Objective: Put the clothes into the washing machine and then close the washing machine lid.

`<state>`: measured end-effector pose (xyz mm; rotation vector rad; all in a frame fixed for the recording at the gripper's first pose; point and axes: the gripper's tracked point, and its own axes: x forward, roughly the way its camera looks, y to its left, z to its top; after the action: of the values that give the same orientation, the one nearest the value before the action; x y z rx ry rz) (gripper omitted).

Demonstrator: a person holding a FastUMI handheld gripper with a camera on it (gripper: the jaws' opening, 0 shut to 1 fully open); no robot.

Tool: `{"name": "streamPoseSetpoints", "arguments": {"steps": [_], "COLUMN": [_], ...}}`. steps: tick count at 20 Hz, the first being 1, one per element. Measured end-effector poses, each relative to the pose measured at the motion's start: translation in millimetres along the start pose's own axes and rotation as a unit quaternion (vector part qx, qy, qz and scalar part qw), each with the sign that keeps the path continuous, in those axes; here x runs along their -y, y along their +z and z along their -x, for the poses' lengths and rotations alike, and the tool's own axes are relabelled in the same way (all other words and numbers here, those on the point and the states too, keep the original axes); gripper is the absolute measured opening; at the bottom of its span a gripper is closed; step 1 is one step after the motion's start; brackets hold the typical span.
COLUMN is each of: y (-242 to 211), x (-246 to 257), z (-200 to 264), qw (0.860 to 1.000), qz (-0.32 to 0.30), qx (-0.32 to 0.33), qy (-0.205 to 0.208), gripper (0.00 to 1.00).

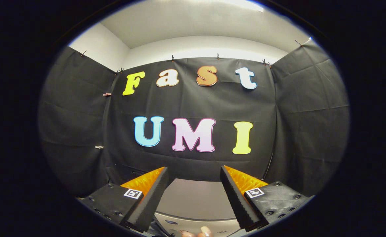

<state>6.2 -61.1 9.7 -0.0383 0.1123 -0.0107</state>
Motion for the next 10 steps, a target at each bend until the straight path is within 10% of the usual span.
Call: {"name": "streamPoseSetpoints", "arguments": {"steps": [10], "y": [-1.2], "x": [-75.3], "z": [-78.2], "qw": [0.999], "qz": [-0.012], "qx": [0.007], "qy": [0.036], "gripper": [0.98]}}
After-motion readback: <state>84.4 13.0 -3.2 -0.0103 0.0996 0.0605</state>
